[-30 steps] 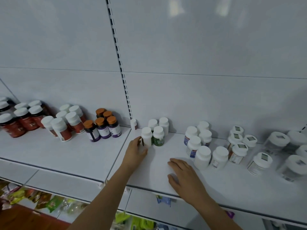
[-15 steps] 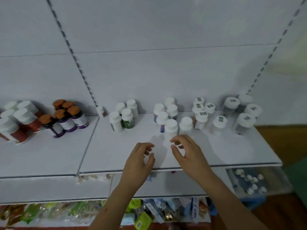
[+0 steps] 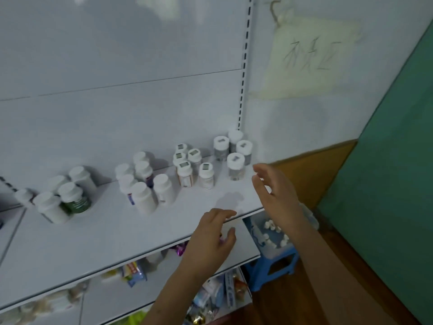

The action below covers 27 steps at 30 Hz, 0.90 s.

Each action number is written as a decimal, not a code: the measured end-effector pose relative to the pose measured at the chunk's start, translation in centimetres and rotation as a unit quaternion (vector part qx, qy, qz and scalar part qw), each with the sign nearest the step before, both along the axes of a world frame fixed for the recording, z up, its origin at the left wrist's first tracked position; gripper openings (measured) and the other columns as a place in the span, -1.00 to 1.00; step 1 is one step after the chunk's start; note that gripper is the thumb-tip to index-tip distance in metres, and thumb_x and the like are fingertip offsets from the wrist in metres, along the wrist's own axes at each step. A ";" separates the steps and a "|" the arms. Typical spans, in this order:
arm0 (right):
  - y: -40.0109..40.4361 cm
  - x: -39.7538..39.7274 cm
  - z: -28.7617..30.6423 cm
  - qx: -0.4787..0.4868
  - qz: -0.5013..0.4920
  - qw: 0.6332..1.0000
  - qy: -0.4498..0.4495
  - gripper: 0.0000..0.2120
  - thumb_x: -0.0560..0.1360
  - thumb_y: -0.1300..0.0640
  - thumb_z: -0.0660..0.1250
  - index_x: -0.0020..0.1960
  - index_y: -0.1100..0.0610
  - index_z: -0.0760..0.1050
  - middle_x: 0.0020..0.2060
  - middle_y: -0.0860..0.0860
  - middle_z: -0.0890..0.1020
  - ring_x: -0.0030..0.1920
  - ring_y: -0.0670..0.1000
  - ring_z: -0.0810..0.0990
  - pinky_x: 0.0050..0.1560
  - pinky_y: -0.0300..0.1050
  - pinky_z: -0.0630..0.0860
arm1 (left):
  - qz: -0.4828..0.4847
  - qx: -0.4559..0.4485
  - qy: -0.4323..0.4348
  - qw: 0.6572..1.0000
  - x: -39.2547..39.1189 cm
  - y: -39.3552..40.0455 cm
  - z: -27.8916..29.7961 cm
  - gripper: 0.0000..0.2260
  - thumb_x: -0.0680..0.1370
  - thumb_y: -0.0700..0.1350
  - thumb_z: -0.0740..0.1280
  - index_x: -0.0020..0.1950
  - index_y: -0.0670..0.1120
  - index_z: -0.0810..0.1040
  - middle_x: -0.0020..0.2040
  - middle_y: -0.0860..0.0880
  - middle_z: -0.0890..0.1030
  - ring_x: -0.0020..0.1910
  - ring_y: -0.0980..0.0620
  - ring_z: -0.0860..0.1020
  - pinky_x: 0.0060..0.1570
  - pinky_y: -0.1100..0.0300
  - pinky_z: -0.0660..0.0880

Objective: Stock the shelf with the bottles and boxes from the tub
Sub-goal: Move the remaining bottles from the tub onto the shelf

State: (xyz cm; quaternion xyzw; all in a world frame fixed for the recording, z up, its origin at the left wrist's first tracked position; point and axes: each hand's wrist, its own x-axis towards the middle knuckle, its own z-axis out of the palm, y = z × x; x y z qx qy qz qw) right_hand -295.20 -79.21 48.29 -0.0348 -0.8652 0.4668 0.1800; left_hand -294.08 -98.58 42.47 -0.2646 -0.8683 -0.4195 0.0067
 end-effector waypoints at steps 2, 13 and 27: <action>3.4 0.2 0.3 0.008 0.005 1.000 0.007 -0.63 0.62 -0.10 0.20 0.40 -0.06 0.37 0.30 -0.12 0.49 0.28 -0.14 0.46 0.28 -0.14 0.43 | -0.015 -0.013 0.011 1.000 0.0 3.3 0.2 -0.70 0.61 -0.03 0.26 0.34 0.12 0.43 0.19 0.23 0.40 0.05 0.19 0.48 0.06 0.42 0.37; 25.6 3.3 2.1 0.058 -0.039 0.997 0.020 -0.45 0.58 -0.23 0.11 0.50 -0.04 0.26 0.40 -0.16 0.39 0.40 -0.15 0.34 0.43 -0.02 0.33 | -0.031 -0.041 0.056 0.997 -0.8 26.6 -0.2 -0.60 0.59 0.01 0.29 0.42 0.09 0.36 0.30 0.18 0.34 0.29 0.22 0.30 0.28 0.37 0.27; 40.0 -3.9 -0.6 0.154 -0.061 0.986 -0.020 -0.52 0.65 -0.14 0.12 0.51 0.02 0.25 0.43 -0.07 0.37 0.42 -0.12 0.28 0.39 -0.20 0.23 | -0.021 -0.084 -0.035 0.996 -7.3 39.6 -7.0 -0.62 0.61 0.03 0.28 0.43 0.09 0.35 0.33 0.15 0.40 0.25 0.18 0.39 0.05 0.38 0.33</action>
